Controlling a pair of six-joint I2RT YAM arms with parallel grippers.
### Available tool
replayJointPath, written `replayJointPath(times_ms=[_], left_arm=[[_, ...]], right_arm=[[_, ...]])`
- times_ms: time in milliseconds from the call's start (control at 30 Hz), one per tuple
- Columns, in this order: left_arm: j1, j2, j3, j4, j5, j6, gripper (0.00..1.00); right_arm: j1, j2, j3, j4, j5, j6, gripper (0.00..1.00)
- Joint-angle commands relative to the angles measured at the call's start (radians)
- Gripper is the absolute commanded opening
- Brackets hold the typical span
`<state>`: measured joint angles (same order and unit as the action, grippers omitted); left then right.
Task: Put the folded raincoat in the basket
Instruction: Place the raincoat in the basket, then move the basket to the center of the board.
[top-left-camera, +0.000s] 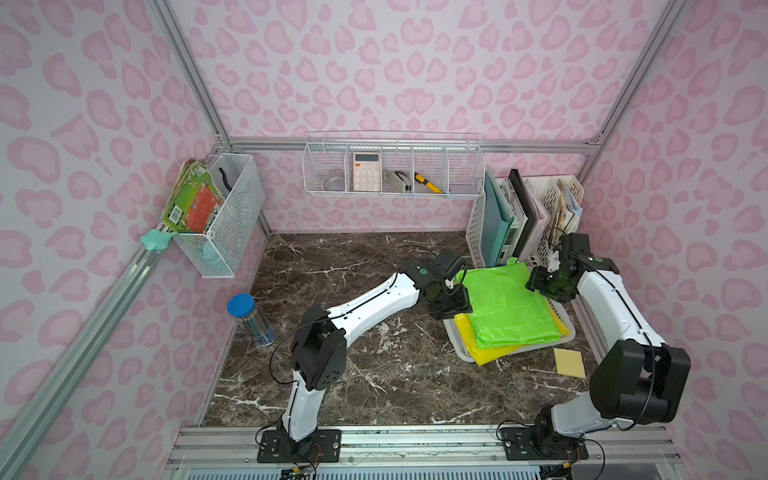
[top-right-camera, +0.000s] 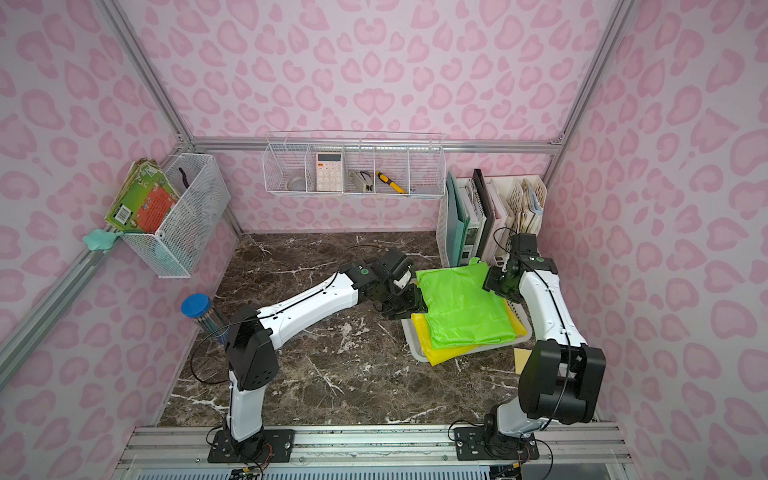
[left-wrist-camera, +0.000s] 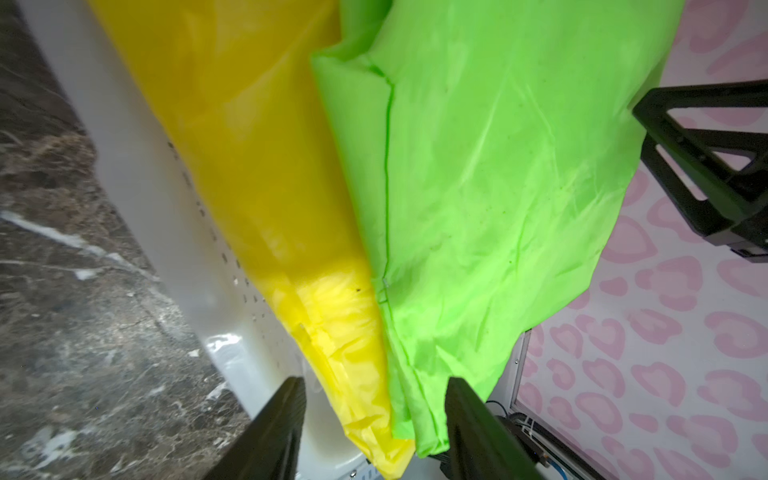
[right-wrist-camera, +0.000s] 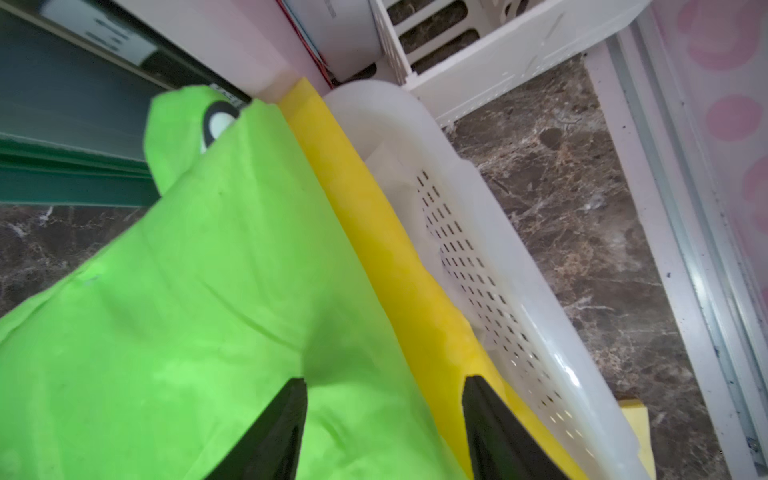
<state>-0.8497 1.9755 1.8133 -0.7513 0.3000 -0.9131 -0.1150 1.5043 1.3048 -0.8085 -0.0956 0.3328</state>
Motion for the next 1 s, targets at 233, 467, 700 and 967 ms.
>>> replayJointPath(times_ms=[233,467,700,967], left_arm=[[0.017,-0.087,-0.189,0.017,-0.044,0.025,0.56],[0.017,-0.027,-0.207,0.135,0.047,0.005,0.57],[0.019,0.017,-0.196,0.028,-0.027,0.014,0.31],[0.146,-0.168,-0.395,-0.071,-0.086,0.092,0.15]], right_arm=[[0.004,-0.062,-0.022,0.052,-0.052,0.009,0.65],[0.008,-0.073,-0.032,0.052,-0.050,0.006,0.67],[0.009,-0.079,-0.034,0.055,-0.056,0.007,0.66],[0.027,-0.084,-0.044,0.057,-0.061,0.008,0.67]])
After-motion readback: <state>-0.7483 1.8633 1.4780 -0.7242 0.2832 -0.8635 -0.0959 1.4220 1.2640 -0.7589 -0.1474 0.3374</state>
